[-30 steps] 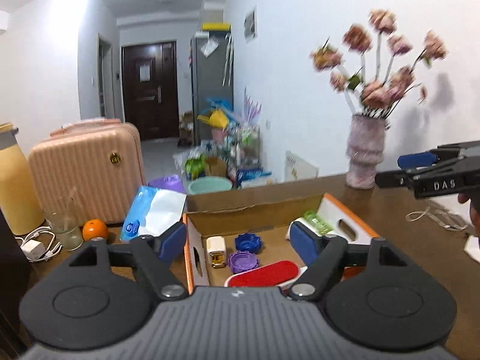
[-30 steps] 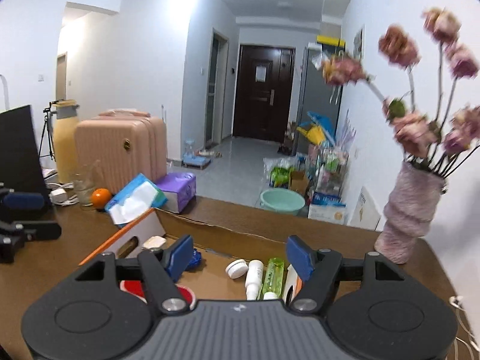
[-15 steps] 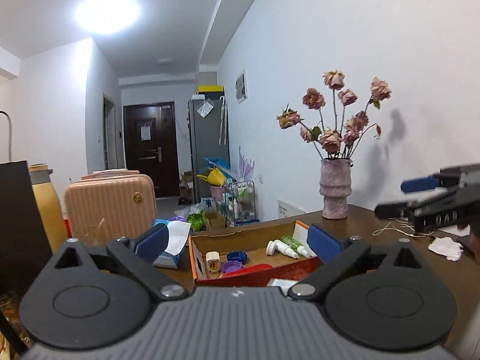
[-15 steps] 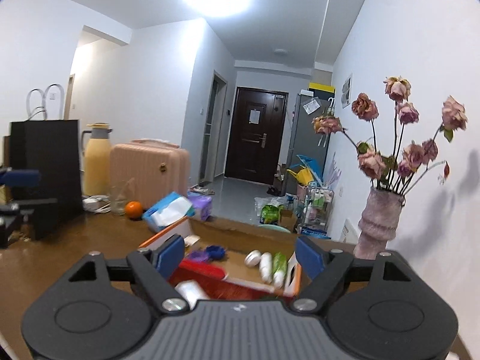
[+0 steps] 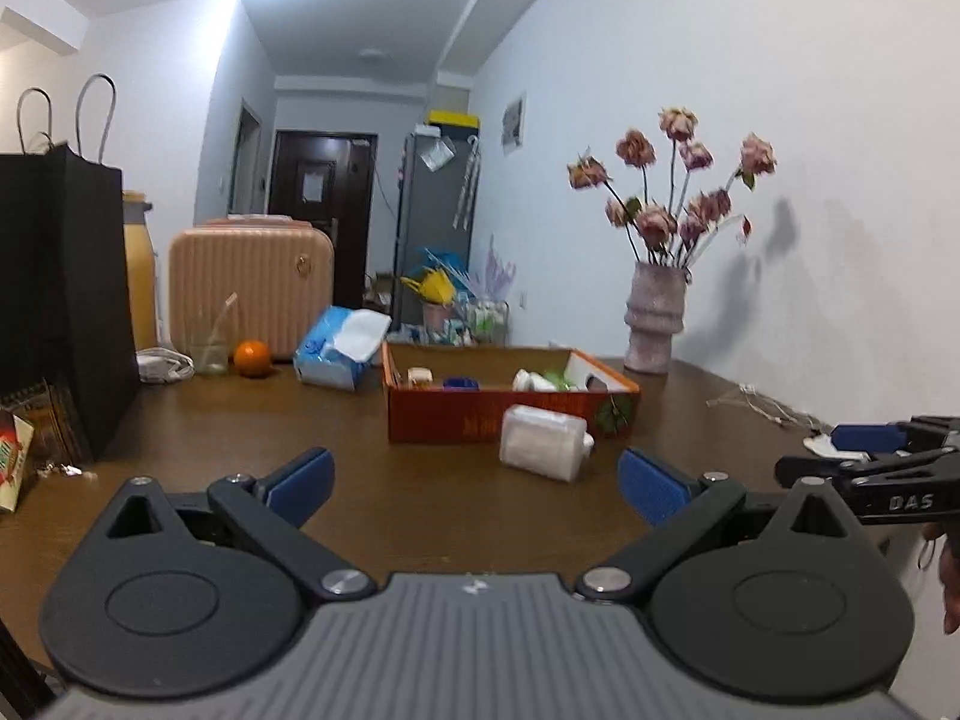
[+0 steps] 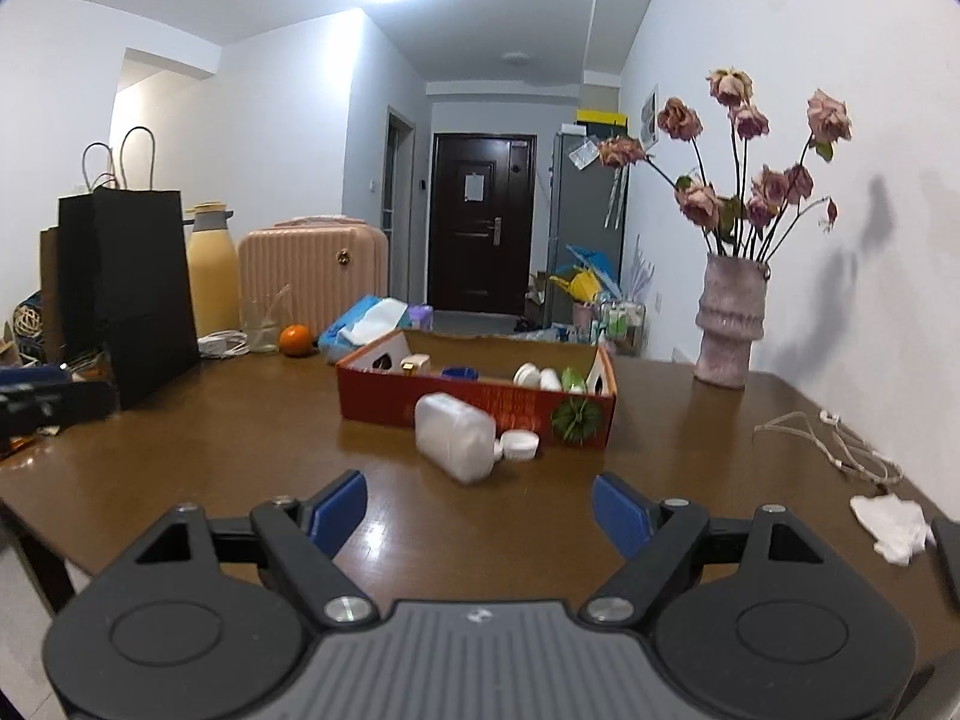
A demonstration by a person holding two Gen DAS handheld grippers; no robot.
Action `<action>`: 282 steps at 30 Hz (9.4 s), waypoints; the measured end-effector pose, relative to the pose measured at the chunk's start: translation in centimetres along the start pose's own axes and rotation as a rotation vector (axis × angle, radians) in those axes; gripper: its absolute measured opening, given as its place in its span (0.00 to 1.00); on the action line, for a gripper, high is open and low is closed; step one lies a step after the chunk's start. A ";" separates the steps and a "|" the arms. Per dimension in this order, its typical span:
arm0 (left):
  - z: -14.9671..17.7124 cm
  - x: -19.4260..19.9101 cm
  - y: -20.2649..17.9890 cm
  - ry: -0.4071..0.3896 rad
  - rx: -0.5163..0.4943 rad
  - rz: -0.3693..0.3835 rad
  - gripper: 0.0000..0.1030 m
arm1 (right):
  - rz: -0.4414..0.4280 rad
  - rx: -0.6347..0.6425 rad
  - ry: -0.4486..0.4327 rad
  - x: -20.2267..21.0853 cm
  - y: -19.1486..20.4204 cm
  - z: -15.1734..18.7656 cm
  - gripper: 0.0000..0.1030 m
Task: Organize rigid objects
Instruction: 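Pull both tools back from the box toward the white container, then grasp the white square plastic container with the right tool while the left tool grasps it too, then lift the white container with both tools and carry it toward the box, then lower the white container into the box and open both tools, then pull both tools back from the box toward the two white caps, then grasp a white cap with the left tool while the right tool grasps the other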
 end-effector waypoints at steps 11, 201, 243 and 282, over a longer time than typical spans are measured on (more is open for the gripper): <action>2.7 -5.0 -1.0 0.102 -0.025 -0.004 1.00 | 0.055 -0.104 0.042 -2.4 -3.0 2.6 0.78; -6.9 -9.6 -1.0 -0.067 -0.158 -0.222 1.00 | -0.091 0.010 0.009 -9.1 -7.1 -8.3 0.65; 6.6 -13.5 -1.7 0.216 -0.104 -0.113 1.00 | -0.098 -0.064 0.177 -11.0 -2.5 5.0 0.70; 4.9 -38.3 -6.5 0.529 -0.210 0.207 0.39 | -0.287 -0.080 0.341 -35.7 -8.1 1.3 0.11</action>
Point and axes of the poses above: each gripper's, at about its wrist camera, not at the fingertips, and x roughly against the way its jaws point, y to its left, z to its underside, the point moved 6 cm from there along -x, roughly the way its jaws point, and after that the axes turned 13 degrees about x, right-handed, at the moved point
